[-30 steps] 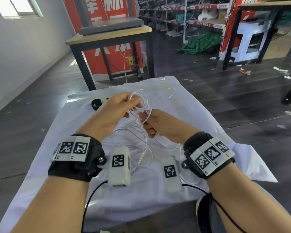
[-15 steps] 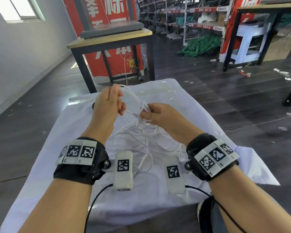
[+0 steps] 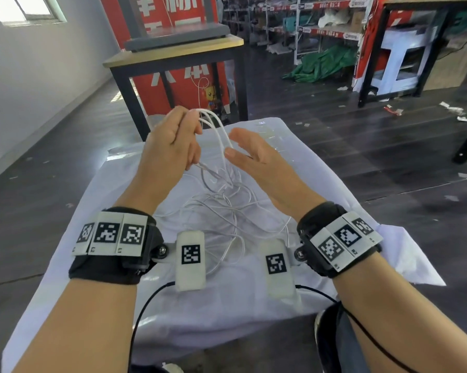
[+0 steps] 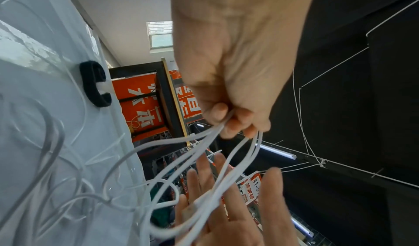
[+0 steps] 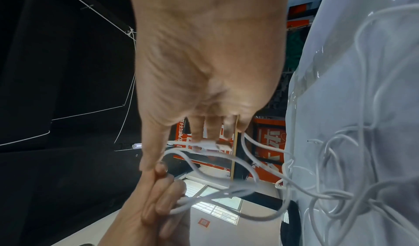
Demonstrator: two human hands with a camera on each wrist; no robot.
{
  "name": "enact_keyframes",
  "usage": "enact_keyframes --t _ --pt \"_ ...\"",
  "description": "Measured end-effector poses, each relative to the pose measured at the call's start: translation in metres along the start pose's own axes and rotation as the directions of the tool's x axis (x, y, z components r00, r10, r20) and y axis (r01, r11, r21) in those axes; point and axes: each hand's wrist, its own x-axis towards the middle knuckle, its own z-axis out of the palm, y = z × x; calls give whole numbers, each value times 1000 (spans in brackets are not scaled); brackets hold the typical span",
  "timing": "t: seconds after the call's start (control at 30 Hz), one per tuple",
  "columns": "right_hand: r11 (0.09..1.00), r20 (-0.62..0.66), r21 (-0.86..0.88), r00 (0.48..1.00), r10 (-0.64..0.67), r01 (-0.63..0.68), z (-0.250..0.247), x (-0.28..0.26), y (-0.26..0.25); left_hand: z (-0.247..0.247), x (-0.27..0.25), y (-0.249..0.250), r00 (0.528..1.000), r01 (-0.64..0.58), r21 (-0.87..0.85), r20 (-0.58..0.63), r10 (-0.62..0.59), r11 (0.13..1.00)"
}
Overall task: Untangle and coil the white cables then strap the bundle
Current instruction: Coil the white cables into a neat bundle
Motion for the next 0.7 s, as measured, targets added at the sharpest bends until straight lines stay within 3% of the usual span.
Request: enact_keyframes --t 0.13,0.2,0.3,0.37,0.43,0.5,0.6,0.7 --pt "999 135 -29 991 28 -24 -1 0 -2 2 -1 8 976 43 -93 216 -22 995" --pt "986 203 -153 975 94 -63 -1 -1 -2 3 0 9 970 52 -132 240 -19 990" --pt "912 320 -368 896 308 -182 -6 -5 0 0 3 2 991 76 -188 119 -54 979" --pt "831 331 -521 851 407 -194 -11 -8 1 -6 5 -4 995 98 -206 -8 -102 974" --pt "796 276 -577 874 400 -182 -15 -6 2 -12 7 -9 991 94 -180 -78 -110 979" --pt "850 186 -486 927 325 -201 -18 -3 2 -15 6 -12 992 99 -160 -67 -111 982" --pt "951 16 -222 975 223 -214 -13 0 -2 -9 4 -8 992 122 -119 57 -116 985" --pt "992 26 -44 992 123 -121 -3 2 -2 2 -1 -2 966 162 -112 222 -134 980"
